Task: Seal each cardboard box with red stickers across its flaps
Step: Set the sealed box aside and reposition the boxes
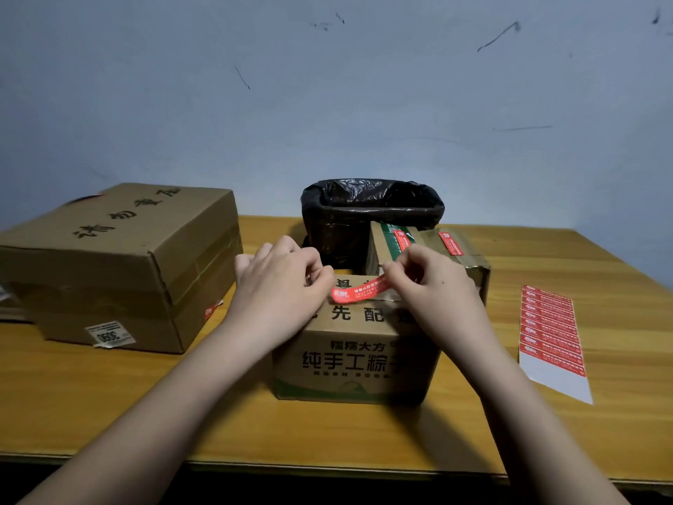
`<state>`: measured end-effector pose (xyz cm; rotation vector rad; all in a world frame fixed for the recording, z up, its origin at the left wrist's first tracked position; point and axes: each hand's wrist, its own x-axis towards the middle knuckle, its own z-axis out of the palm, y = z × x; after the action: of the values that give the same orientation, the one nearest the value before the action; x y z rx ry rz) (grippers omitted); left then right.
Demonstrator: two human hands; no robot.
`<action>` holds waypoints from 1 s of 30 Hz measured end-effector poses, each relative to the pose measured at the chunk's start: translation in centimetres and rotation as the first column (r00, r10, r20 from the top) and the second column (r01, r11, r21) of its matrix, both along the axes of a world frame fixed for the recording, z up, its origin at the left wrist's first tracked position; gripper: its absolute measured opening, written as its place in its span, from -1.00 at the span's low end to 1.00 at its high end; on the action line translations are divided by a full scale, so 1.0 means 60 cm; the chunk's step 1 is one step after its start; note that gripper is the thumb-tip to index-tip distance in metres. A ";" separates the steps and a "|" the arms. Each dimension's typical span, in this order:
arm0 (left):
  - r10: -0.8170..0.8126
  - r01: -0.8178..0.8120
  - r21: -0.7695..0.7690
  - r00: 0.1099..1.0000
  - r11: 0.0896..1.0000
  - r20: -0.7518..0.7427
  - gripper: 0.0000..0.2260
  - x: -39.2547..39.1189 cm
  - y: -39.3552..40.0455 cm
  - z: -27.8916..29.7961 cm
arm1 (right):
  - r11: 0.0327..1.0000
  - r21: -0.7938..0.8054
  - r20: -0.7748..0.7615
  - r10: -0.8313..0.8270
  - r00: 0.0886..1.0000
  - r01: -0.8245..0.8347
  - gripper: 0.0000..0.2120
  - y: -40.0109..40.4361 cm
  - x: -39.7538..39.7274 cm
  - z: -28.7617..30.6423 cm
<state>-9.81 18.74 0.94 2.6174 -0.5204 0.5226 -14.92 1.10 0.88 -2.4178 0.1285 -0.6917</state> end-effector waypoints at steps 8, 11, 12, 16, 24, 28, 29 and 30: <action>-0.021 0.013 -0.107 0.997 0.994 -0.074 -0.66 -0.003 0.002 0.001 | 0.935 0.340 0.135 0.059 0.989 -0.102 -0.70 0.001 0.008 0.001; -0.027 0.014 -0.121 0.994 0.993 -0.106 -0.61 -0.002 0.001 0.003 | 0.933 0.348 0.185 0.031 0.982 -0.095 -0.71 0.004 0.009 0.001; -0.044 0.026 -0.149 0.991 0.989 -0.126 -0.60 -0.002 0.000 0.004 | 0.934 0.345 0.195 0.026 0.981 -0.093 -0.70 0.005 0.009 0.001; -0.074 0.047 -0.209 0.990 0.977 -0.123 -0.68 -0.004 -0.003 0.002 | 0.935 0.343 0.207 0.021 0.978 -0.092 -0.70 0.008 0.008 0.000; -0.048 0.038 -0.160 0.997 0.986 -0.064 -0.74 -0.002 0.000 0.003 | 0.981 0.191 0.067 0.010 0.998 -0.022 -0.71 0.005 0.002 -0.004; -0.012 0.012 -0.009 0.999 1.000 -0.031 -0.76 -0.003 0.002 0.004 | 0.993 -0.113 -0.035 -0.032 0.999 0.027 -0.73 0.007 0.002 -0.004; -0.010 0.010 0.020 1.000 1.000 -0.026 -0.76 -0.003 0.001 0.003 | 0.984 -0.174 -0.025 -0.042 0.999 0.037 -0.74 0.007 0.003 -0.003; -0.011 0.012 0.037 1.000 0.999 -0.023 -0.76 -0.004 0.001 0.003 | 0.973 -0.226 -0.009 -0.050 0.999 0.047 -0.77 0.008 0.003 -0.003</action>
<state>-10.04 18.79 1.10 2.6507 -0.5427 0.4839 -14.72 1.55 0.67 -2.6454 0.1212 -0.7453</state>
